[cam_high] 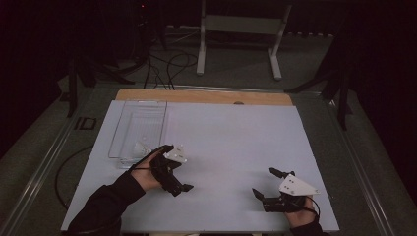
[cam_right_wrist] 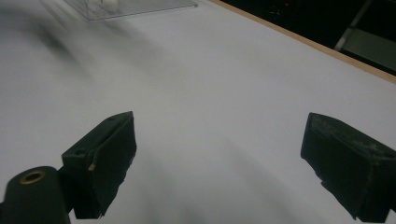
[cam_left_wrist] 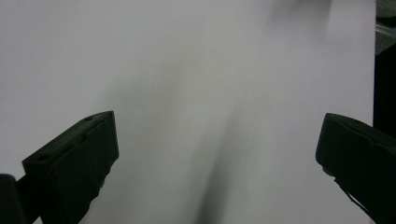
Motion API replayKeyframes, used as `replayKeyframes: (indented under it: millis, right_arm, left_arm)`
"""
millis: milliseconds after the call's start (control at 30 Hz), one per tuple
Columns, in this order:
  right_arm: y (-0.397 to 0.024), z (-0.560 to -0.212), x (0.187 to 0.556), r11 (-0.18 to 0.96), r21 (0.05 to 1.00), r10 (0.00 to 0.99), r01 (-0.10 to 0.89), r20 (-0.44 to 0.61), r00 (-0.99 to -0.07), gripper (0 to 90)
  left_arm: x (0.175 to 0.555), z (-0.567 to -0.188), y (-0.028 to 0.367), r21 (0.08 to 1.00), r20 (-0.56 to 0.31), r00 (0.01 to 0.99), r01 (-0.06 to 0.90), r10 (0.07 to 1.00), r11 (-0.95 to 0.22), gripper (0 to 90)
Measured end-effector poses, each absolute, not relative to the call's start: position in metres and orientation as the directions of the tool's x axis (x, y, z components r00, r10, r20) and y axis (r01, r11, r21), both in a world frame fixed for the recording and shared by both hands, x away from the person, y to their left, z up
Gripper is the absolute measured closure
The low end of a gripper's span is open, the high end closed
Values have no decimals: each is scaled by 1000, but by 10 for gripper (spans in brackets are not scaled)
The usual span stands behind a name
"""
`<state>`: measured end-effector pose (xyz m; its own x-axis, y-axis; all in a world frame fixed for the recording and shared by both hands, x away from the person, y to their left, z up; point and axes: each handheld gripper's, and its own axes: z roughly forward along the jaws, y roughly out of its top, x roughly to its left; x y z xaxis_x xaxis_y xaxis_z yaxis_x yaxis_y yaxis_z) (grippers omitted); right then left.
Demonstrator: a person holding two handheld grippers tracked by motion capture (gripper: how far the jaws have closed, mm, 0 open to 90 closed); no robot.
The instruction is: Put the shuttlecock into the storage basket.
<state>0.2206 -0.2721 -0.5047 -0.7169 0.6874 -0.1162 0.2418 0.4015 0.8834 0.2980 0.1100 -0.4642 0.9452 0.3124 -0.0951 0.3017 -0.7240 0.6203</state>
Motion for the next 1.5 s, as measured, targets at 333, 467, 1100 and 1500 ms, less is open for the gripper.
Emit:
replayKeyframes:
  millis: [333, 467, 1100, 1500]
  right_arm:
    - [-271, -508, 222, 412, 875, 677, 255, -107, -728, 101]
    - [-271, -508, 222, 413, 874, 677, 256, -106, -729, 101]
    - [-271, -508, 223, 414, 874, 678, 256, -108, -727, 101]
    - [-271, -508, 223, 415, 872, 678, 258, -108, -727, 101]
  left_arm:
    - [290, -471, 120, 633, -115, 940, 319, 322, -705, 1]
    - [287, -474, 124, 639, -124, 940, 322, 319, -699, 0]
    - [271, -488, 151, 652, -136, 923, 357, 359, -670, 1]
    - [260, -501, 172, 653, -144, 899, 400, 413, -643, 1]
